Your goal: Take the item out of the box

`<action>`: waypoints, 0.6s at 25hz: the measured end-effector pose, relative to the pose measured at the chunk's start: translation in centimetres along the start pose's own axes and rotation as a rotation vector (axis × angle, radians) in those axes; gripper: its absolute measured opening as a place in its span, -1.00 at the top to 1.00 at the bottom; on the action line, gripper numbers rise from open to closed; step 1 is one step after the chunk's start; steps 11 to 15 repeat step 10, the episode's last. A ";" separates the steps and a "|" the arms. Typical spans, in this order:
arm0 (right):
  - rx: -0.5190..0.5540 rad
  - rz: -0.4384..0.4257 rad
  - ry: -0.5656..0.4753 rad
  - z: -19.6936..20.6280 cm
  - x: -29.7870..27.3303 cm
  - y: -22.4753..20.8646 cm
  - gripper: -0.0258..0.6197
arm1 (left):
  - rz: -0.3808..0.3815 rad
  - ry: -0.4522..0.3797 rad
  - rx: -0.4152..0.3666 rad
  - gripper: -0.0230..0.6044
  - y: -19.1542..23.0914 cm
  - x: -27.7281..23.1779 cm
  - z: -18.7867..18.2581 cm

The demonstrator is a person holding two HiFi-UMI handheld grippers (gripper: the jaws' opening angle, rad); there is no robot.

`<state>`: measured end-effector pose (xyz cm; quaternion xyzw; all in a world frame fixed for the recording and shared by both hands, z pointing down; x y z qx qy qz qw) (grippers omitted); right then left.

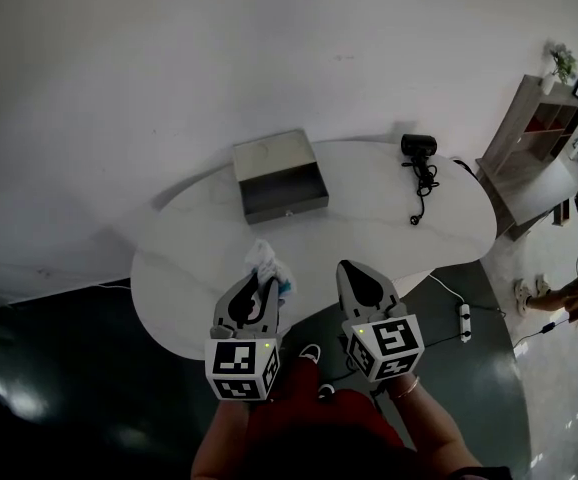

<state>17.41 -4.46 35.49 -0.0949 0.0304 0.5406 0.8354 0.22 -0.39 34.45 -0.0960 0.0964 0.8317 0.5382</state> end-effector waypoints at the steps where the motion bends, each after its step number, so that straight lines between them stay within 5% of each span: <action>1: 0.000 -0.001 -0.001 0.0 0.2 0.1 0.87 | -0.001 -0.001 0.001 0.59 -0.1 0.2 0.0; 15: 0.003 -0.001 -0.015 0.2 1.6 0.9 0.87 | -0.004 -0.018 -0.004 0.59 -0.5 1.7 0.1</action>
Point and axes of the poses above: the fingertips, and each gripper's own axes: x backward along the fingers, y to its left, z out of its underside, the point moved 6 cm from there along x, backward along the fingers, and after that the axes turned 11 degrees about z, right-handed, at the moved point
